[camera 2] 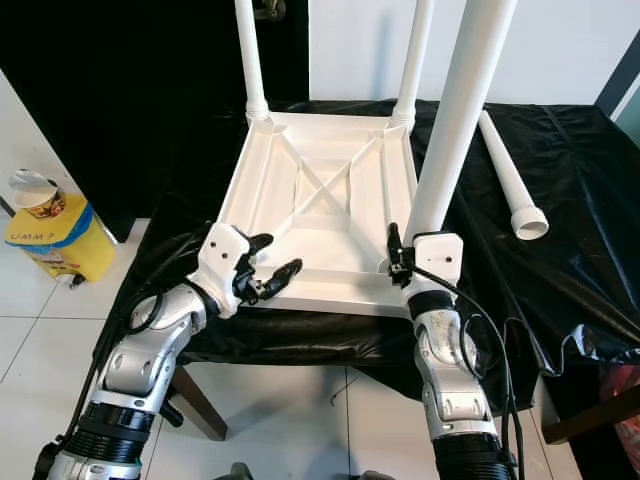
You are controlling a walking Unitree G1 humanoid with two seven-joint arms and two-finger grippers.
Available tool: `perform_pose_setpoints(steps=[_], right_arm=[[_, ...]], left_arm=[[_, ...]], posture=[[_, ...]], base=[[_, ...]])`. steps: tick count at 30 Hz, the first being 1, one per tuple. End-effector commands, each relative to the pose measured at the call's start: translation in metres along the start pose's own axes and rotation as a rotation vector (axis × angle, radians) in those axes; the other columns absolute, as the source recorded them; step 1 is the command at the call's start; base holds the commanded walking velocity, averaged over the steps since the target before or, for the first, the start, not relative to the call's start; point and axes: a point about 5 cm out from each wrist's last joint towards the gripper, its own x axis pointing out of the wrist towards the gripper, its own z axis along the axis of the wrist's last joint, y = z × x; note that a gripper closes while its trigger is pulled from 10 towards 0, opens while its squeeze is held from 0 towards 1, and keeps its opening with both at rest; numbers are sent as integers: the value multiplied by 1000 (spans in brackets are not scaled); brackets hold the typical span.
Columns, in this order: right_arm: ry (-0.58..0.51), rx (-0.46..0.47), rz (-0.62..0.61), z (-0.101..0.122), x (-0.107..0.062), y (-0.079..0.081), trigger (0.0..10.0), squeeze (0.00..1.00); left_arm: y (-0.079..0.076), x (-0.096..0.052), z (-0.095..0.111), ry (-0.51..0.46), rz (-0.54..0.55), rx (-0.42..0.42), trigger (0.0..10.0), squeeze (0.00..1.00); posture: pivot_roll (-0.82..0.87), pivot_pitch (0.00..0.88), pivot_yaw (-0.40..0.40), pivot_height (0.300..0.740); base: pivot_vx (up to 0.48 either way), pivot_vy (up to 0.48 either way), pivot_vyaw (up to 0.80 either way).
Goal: Building children table
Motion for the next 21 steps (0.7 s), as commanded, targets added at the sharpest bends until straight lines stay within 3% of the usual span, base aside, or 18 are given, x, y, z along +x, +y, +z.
perform_pose_setpoints(steps=[1,7,10,15,17,19,21], right_arm=[[-15,2,-14,2,2,-1,10000,0],[-4,18,-9,4,4,3,10000,0],[9,-1,-14,4,4,4,10000,0],[48,7,-7,0,2,4,10000,0],[86,23,0,-2,1,3,10000,0],[86,23,0,-2,1,3,10000,0],[33,-39,10,2,-1,0,10000,0]], left_arm=[[0,1,2,-26,40,-2,10000,0],[4,1,4,-41,97,-14,10000,0],[3,-2,7,-51,90,22,10000,0],[-5,-5,13,-101,12,59,10000,0],[-11,-7,18,-132,-56,42,10000,0],[-11,-7,18,-132,-56,42,10000,0],[-23,-11,22,-160,-169,-8,10000,0]], posture=[[34,30,-22,740],[33,32,-17,740],[33,33,-13,740],[34,32,-9,740],[34,33,-9,740],[34,33,-9,740],[33,33,-10,740]], base=[[0,0,0],[0,0,0],[0,0,0],[0,0,0],[0,0,0],[0,0,0],[0,0,0]])
